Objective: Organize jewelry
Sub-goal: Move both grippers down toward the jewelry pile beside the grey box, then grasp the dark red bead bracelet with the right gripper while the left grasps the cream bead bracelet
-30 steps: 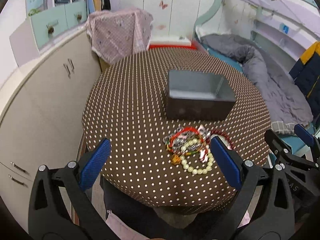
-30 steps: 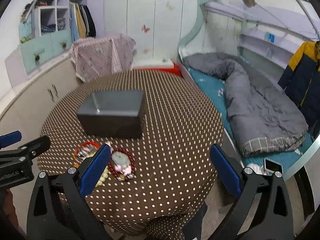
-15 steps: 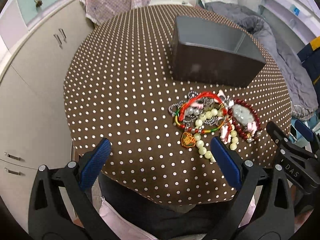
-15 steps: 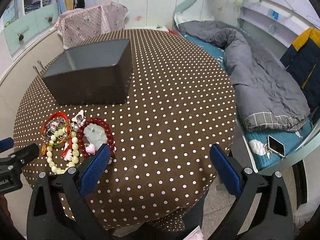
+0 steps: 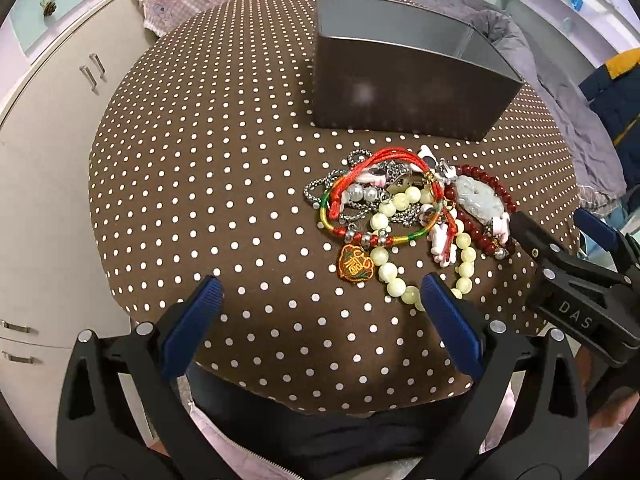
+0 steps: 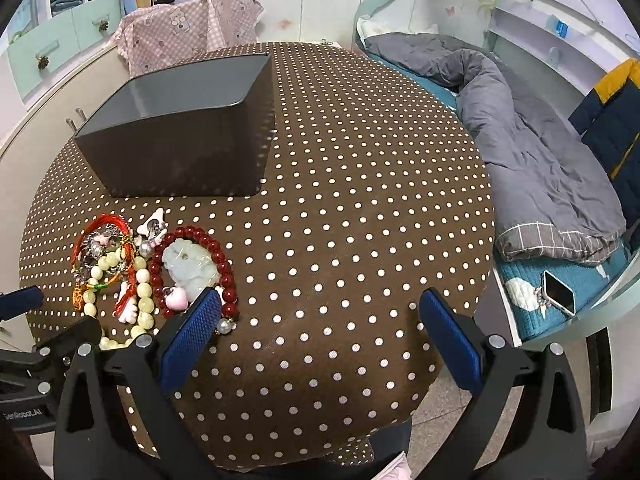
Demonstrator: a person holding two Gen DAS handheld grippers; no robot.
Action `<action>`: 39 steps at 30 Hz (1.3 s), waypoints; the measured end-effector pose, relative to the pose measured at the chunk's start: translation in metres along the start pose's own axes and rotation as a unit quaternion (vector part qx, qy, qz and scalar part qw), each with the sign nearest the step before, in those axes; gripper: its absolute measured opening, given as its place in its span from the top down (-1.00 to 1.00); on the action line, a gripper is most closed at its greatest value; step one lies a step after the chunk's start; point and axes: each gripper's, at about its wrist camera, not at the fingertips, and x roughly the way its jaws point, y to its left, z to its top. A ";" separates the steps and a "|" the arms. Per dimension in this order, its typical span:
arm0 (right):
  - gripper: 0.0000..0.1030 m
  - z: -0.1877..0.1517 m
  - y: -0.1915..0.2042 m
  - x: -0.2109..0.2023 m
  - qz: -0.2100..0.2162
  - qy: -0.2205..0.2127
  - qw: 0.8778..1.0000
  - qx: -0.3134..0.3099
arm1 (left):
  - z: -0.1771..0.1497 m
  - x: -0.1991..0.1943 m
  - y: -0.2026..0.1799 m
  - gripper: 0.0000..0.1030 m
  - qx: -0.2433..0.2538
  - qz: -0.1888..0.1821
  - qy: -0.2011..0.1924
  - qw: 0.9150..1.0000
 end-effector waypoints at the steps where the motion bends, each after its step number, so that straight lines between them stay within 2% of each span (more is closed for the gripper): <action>1: -0.85 0.000 0.001 0.000 -0.006 -0.003 1.000 -0.001 | 0.000 0.001 0.001 -0.85 -0.002 -0.001 -0.003 1.000; 4: -0.85 0.001 0.006 0.002 -0.029 -0.012 0.999 -0.009 | -0.003 -0.003 0.006 -0.61 -0.006 -0.001 -0.016 1.000; 8: -0.84 -0.001 0.009 0.004 -0.043 -0.018 0.999 -0.020 | -0.007 -0.010 0.017 -0.11 -0.007 -0.008 -0.023 1.000; 9: -0.77 0.000 0.009 0.004 -0.045 -0.021 0.998 -0.025 | -0.009 -0.012 0.019 0.01 -0.008 -0.009 -0.024 1.000; 10: -0.59 -0.001 0.009 0.004 -0.042 -0.023 0.998 -0.028 | -0.008 -0.013 0.022 0.08 -0.009 -0.011 -0.023 1.000; 12: -0.35 -0.003 0.013 0.005 -0.026 -0.022 0.999 -0.030 | -0.004 -0.016 0.029 0.37 -0.015 -0.019 -0.023 0.999; 14: -0.14 -0.003 0.015 0.005 -0.012 -0.021 0.999 -0.032 | -0.003 -0.017 0.034 0.50 -0.020 -0.014 -0.023 0.999; 18: 0.66 -0.002 0.017 0.005 0.019 -0.019 0.999 -0.031 | -0.004 -0.020 0.041 0.81 -0.024 -0.015 -0.027 0.999; 20: 0.87 0.000 0.019 0.005 0.017 -0.018 0.999 -0.032 | -0.004 -0.021 0.043 0.88 -0.024 -0.016 -0.028 0.999; 26: 0.87 0.006 0.005 0.002 0.054 -0.007 0.999 -0.003 | -0.002 -0.026 0.049 0.93 -0.032 -0.017 -0.033 0.999; 35: 0.87 0.020 -0.002 -0.029 0.078 -0.049 0.996 -0.008 | 0.009 -0.048 0.049 0.93 -0.022 -0.023 -0.073 0.997; 39: 0.87 0.024 -0.002 -0.038 0.080 -0.065 0.995 -0.012 | 0.008 -0.045 0.053 0.91 -0.020 -0.045 -0.055 0.997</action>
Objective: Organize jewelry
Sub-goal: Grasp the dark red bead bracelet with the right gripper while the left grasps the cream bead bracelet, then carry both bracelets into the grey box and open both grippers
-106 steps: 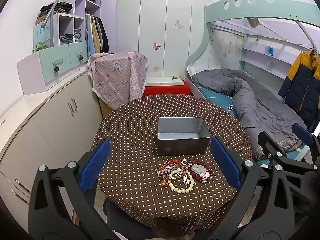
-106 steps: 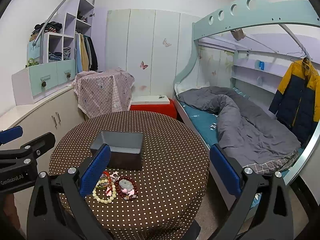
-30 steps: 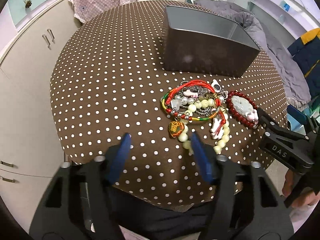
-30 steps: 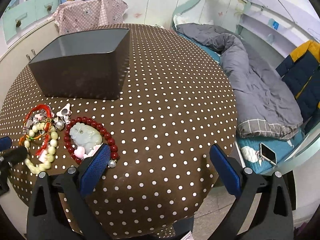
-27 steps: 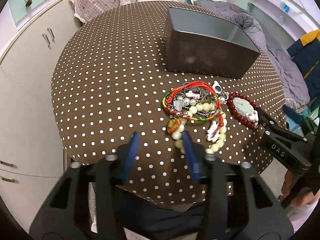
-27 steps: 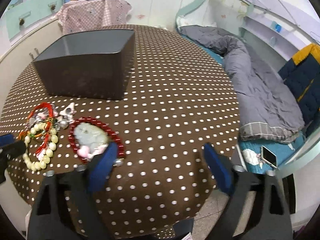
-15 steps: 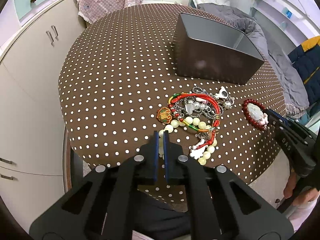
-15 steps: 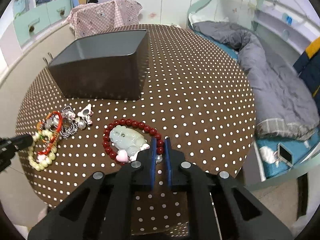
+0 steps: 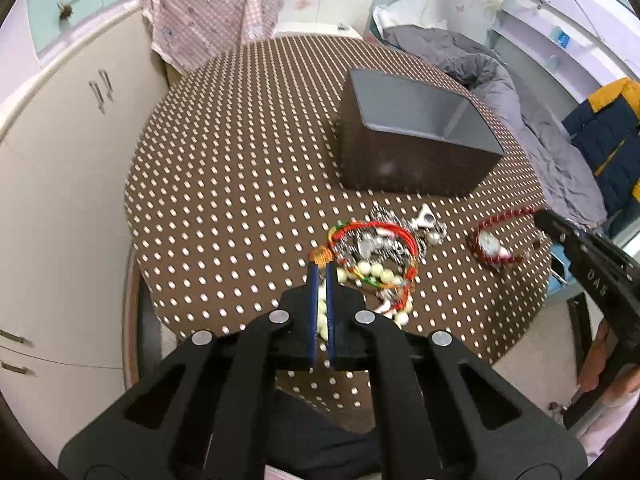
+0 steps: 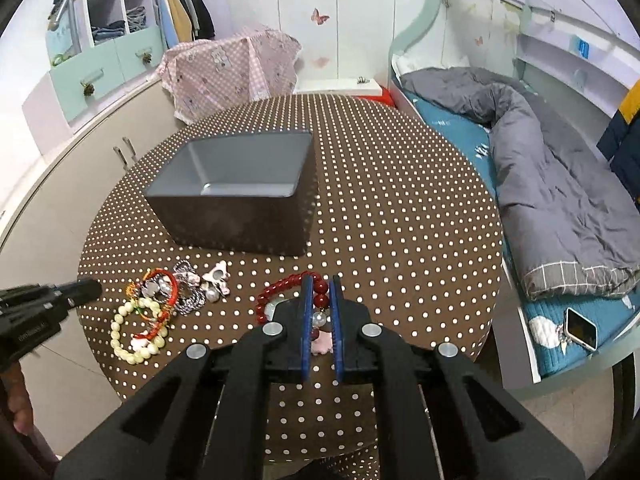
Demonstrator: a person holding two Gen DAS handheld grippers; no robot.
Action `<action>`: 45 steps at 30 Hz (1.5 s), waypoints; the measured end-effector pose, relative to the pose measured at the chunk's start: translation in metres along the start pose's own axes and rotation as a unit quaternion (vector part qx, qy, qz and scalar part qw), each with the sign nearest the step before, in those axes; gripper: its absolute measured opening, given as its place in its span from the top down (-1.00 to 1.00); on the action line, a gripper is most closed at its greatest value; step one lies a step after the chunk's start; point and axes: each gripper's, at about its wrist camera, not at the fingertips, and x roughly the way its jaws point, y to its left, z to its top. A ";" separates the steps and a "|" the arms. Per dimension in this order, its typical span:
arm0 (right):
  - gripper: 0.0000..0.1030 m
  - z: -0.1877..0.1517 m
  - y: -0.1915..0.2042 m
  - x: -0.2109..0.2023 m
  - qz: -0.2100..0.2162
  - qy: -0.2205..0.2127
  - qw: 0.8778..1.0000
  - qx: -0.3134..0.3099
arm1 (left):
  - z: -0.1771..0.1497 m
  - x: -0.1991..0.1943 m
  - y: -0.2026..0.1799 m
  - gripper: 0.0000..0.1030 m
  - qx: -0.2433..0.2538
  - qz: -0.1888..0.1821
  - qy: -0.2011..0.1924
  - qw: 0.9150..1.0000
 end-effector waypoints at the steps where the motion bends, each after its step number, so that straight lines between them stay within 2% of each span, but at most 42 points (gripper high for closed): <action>1: 0.87 0.001 0.001 -0.001 0.000 -0.002 1.000 -0.001 | -0.002 0.002 0.002 0.91 -0.001 -0.003 0.005 1.000; 4: 0.87 0.002 0.004 -0.002 0.000 -0.002 1.000 -0.003 | -0.009 0.007 0.001 0.90 0.001 0.005 0.019 1.000; 5: 0.87 0.002 0.004 -0.002 0.000 -0.002 1.000 -0.002 | -0.010 0.010 0.001 0.84 0.001 0.005 0.027 1.000; 7: 0.87 0.002 0.005 -0.002 0.002 -0.001 1.000 -0.001 | -0.012 0.014 0.003 0.33 -0.003 0.005 0.034 0.999; 8: 0.87 -0.001 0.011 -0.003 0.002 -0.001 1.000 -0.001 | -0.013 0.013 0.003 -0.21 -0.002 0.005 0.030 1.000; 9: 0.87 -0.001 0.011 -0.003 0.002 0.000 1.000 -0.003 | -0.013 0.011 0.001 -0.30 0.002 0.006 0.017 1.000; 12: 0.87 -0.004 0.014 -0.004 0.001 0.000 1.000 -0.004 | -0.014 0.011 -0.004 -0.28 0.015 0.011 0.012 1.000; 13: 0.87 -0.004 0.014 -0.004 0.001 0.000 1.000 -0.004 | -0.014 0.013 -0.005 -0.19 0.015 0.010 0.016 1.000; 15: 0.87 -0.005 0.014 -0.003 0.002 0.001 1.000 -0.004 | -0.015 0.028 -0.005 0.46 0.017 0.027 0.043 0.999; 18: 0.87 -0.005 0.016 -0.003 0.004 0.003 1.000 -0.008 | -0.018 0.030 -0.013 0.57 0.046 0.054 0.028 0.997; 20: 0.87 -0.005 0.016 -0.002 0.003 0.005 1.000 -0.008 | -0.019 0.030 -0.018 0.82 0.054 0.058 0.024 0.997; 24: 0.87 -0.001 0.019 -0.005 0.008 -0.001 1.000 -0.011 | -0.015 0.024 -0.022 0.82 0.062 0.065 0.014 0.996; 35: 0.87 0.023 0.029 -0.031 0.024 -0.053 0.998 -0.034 | 0.009 -0.016 -0.027 0.82 0.071 0.031 -0.048 0.996; 45: 0.87 0.049 0.031 -0.042 0.028 -0.088 0.995 -0.048 | 0.032 -0.042 -0.038 0.82 0.079 0.016 -0.103 0.991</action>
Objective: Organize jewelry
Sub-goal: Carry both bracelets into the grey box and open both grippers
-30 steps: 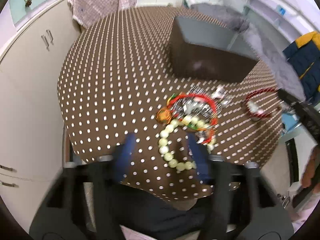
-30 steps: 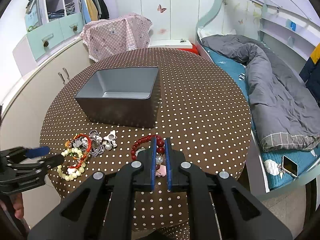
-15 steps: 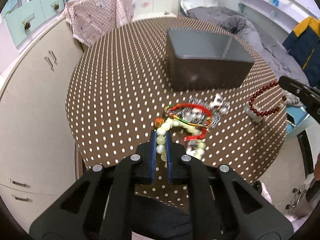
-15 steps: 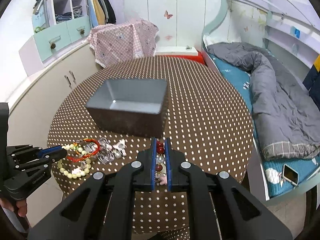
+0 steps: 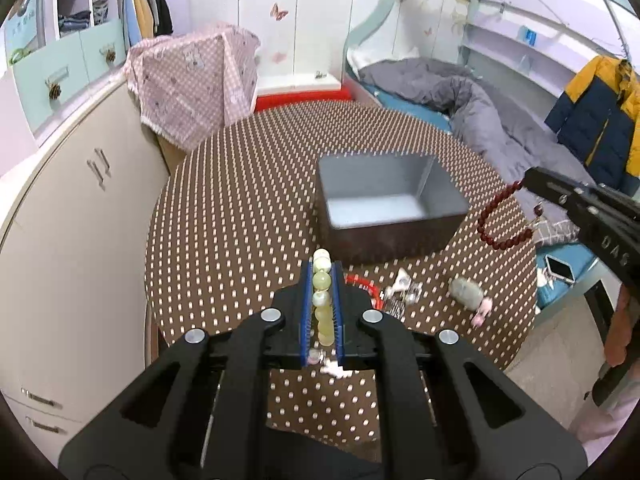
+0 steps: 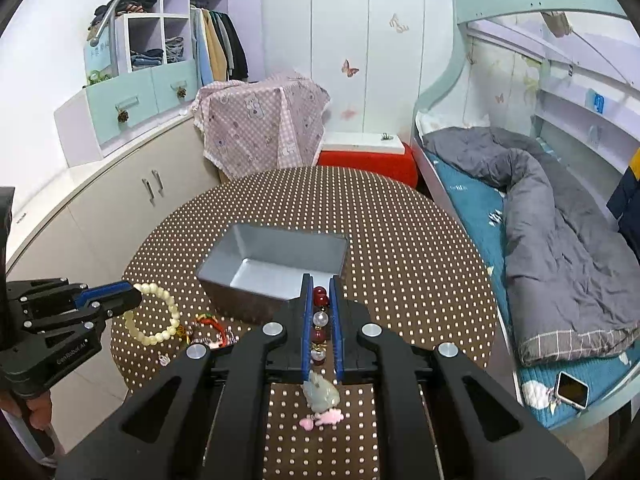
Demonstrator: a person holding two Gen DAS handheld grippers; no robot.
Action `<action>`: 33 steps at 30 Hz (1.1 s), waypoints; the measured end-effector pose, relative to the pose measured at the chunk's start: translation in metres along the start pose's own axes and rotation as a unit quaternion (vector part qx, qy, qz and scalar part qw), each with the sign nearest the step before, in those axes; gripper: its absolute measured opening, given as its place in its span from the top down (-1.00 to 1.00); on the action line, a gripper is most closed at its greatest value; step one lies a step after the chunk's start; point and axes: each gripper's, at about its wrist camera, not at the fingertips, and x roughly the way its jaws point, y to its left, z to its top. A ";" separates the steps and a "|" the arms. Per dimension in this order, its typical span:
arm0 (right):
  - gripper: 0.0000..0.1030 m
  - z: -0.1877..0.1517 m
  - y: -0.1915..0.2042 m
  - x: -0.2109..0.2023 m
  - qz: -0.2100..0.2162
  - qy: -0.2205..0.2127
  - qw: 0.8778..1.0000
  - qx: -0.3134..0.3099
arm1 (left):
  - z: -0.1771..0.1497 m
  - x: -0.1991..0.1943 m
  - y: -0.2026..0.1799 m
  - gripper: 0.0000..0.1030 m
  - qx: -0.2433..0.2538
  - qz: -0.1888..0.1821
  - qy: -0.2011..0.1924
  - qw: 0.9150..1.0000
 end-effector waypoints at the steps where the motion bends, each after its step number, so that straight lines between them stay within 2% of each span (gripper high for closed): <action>1: 0.87 0.002 0.000 0.000 0.002 -0.002 1.000 0.000 | 0.005 -0.002 0.000 0.82 0.000 -0.004 -0.006 1.000; 11: 0.87 0.031 -0.002 0.015 0.019 -0.011 1.000 0.004 | 0.049 0.003 -0.004 0.82 -0.010 -0.037 -0.041 0.998; 21: 0.87 0.034 -0.005 0.053 0.028 0.025 0.999 0.015 | 0.067 0.050 -0.015 0.82 -0.014 -0.059 -0.014 0.998; 30: 0.85 0.031 -0.014 0.077 0.043 0.059 0.997 0.040 | 0.074 0.070 -0.018 0.81 -0.008 -0.066 -0.005 0.998; 32: 0.80 0.032 -0.017 0.075 0.041 0.057 0.997 0.044 | 0.073 0.072 -0.019 0.80 -0.003 -0.061 -0.003 0.998; 33: 0.70 0.033 -0.018 0.074 0.039 0.056 0.997 0.046 | 0.073 0.074 -0.019 0.79 0.001 -0.057 -0.001 0.998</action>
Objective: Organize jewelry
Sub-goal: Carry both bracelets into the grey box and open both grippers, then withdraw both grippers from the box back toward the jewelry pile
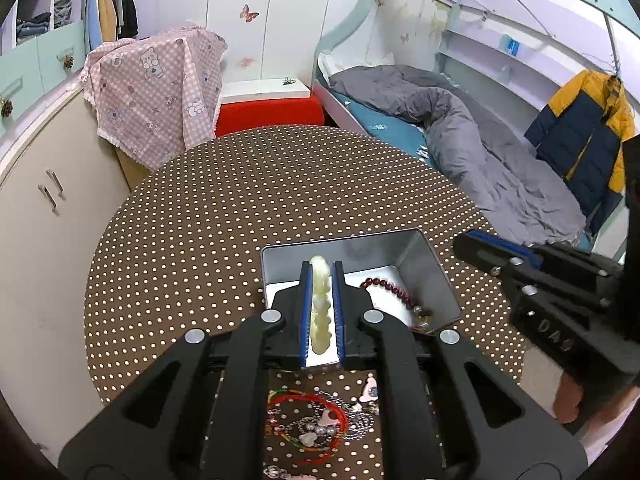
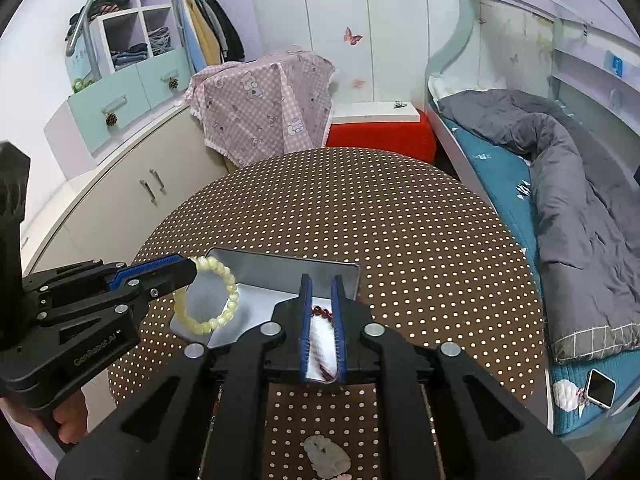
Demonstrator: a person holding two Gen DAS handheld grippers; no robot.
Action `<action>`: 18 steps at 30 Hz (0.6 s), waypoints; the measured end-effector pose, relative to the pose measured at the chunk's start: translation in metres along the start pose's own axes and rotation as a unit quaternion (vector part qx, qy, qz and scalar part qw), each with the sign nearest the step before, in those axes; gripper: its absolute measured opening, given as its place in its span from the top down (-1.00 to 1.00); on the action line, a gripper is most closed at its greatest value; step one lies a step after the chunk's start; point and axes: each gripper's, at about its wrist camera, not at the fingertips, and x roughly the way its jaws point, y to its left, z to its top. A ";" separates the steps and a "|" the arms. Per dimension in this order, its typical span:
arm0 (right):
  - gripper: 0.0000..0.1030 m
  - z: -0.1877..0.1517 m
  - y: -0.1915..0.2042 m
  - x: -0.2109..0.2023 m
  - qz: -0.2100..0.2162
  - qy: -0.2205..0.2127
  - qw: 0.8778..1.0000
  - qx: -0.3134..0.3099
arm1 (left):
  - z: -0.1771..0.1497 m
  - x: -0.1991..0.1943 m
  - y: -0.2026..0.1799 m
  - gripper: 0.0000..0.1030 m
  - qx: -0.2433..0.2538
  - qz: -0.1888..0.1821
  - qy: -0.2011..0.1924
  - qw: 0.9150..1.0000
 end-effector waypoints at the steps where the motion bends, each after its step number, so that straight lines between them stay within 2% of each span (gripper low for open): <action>1: 0.63 0.000 -0.001 -0.001 -0.002 -0.001 1.000 0.001 | 0.000 0.001 0.000 0.73 0.002 0.002 0.003 1.000; 2: 0.54 0.000 -0.003 -0.002 -0.004 -0.002 1.000 0.001 | 0.000 0.002 0.001 0.46 0.000 0.006 0.007 1.000; 3: 0.43 -0.002 -0.005 -0.004 -0.009 -0.004 1.000 0.001 | 0.000 0.002 0.000 -0.06 -0.002 0.009 0.008 1.000; 4: 0.32 -0.002 -0.006 -0.005 -0.013 -0.005 1.000 0.000 | 0.000 0.000 0.001 -0.23 -0.005 0.008 0.002 1.000; 7: 0.25 -0.005 -0.008 -0.008 -0.016 -0.007 1.000 -0.003 | -0.001 -0.006 0.000 -0.24 0.002 0.020 -0.014 1.000; 18: 0.11 -0.009 -0.010 -0.012 -0.024 -0.006 1.000 -0.003 | -0.007 -0.012 0.000 -0.24 0.002 0.024 -0.011 1.000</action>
